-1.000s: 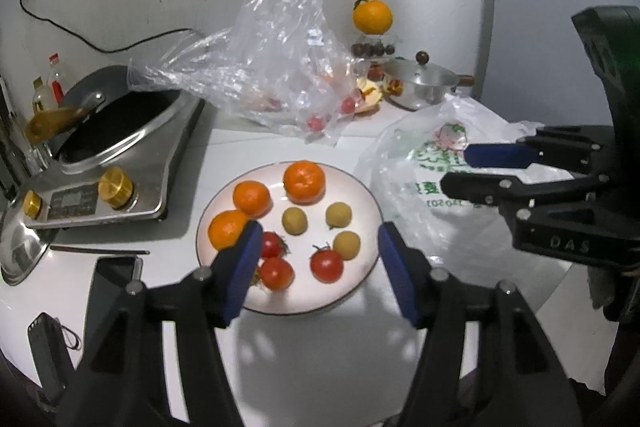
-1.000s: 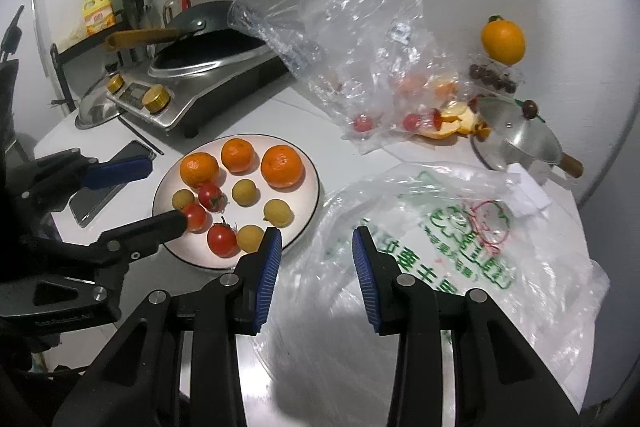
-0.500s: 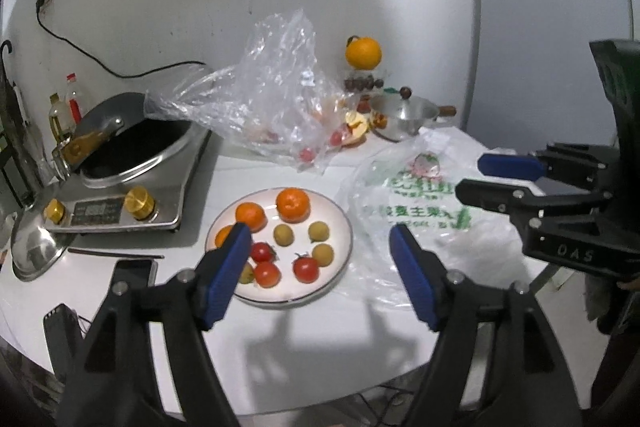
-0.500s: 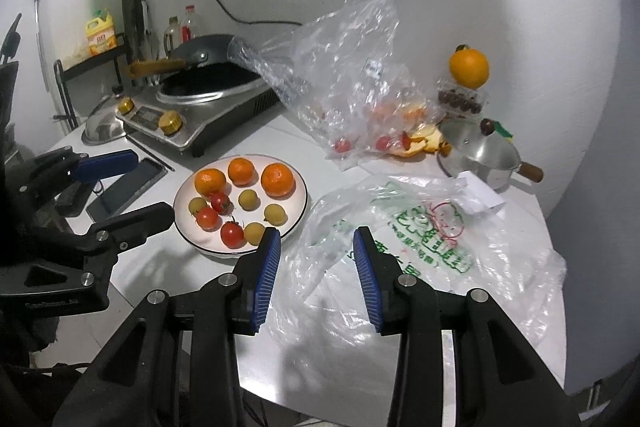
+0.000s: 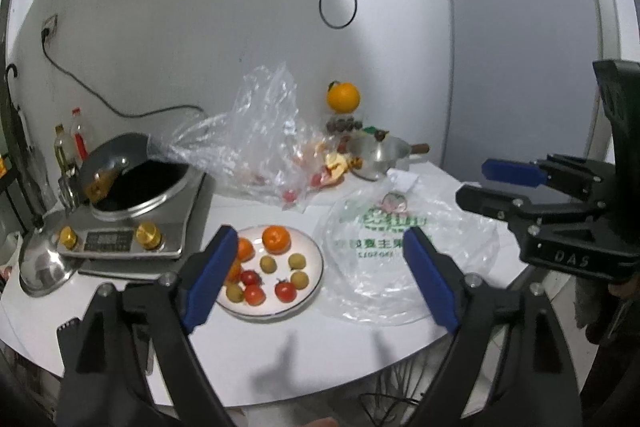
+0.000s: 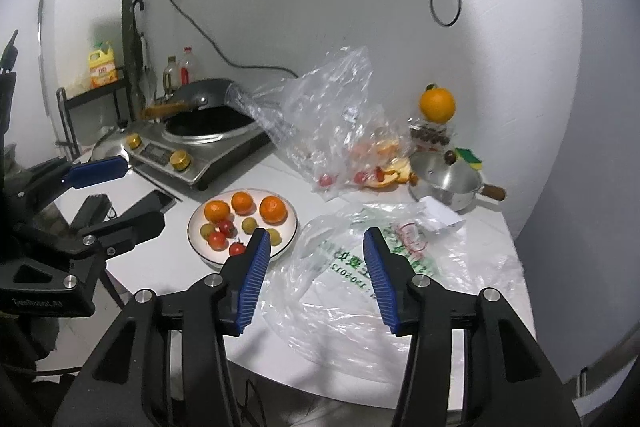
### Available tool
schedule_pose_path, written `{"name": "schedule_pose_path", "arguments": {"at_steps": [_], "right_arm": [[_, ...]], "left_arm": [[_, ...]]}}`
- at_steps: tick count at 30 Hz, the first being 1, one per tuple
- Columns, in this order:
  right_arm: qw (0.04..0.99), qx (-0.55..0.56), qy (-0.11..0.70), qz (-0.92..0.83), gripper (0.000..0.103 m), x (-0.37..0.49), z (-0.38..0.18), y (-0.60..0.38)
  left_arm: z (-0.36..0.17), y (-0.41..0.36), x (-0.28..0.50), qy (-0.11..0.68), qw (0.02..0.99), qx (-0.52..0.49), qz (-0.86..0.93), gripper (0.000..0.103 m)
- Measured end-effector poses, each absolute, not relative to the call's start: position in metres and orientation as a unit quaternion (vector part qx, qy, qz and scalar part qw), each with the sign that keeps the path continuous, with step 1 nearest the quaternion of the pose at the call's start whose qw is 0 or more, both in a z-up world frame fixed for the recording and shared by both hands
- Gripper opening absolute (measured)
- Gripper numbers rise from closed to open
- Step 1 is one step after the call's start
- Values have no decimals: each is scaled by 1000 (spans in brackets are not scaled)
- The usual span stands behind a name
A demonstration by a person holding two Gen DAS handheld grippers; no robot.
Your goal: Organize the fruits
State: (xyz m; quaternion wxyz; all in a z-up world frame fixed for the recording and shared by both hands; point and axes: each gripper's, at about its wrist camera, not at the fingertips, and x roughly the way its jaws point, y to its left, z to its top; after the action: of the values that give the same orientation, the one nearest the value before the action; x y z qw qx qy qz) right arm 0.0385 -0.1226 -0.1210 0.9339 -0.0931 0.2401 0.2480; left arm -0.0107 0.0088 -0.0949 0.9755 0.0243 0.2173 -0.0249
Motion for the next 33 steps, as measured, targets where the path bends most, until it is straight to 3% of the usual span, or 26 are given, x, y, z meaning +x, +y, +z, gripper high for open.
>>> {"name": "schedule_pose_path", "arguments": {"at_steps": [14, 19, 33], "right_arm": [[959, -85, 155, 222, 54, 9, -64, -147], [963, -83, 122, 226, 61, 5, -43, -149], [968, -78, 70, 228, 62, 4, -9, -157]], "left_arm": [[-39, -5, -33, 131, 990, 48, -20, 90], [-17, -10, -39, 103, 993, 54, -17, 90], [21, -10, -43, 59, 997, 41, -4, 90]]}}
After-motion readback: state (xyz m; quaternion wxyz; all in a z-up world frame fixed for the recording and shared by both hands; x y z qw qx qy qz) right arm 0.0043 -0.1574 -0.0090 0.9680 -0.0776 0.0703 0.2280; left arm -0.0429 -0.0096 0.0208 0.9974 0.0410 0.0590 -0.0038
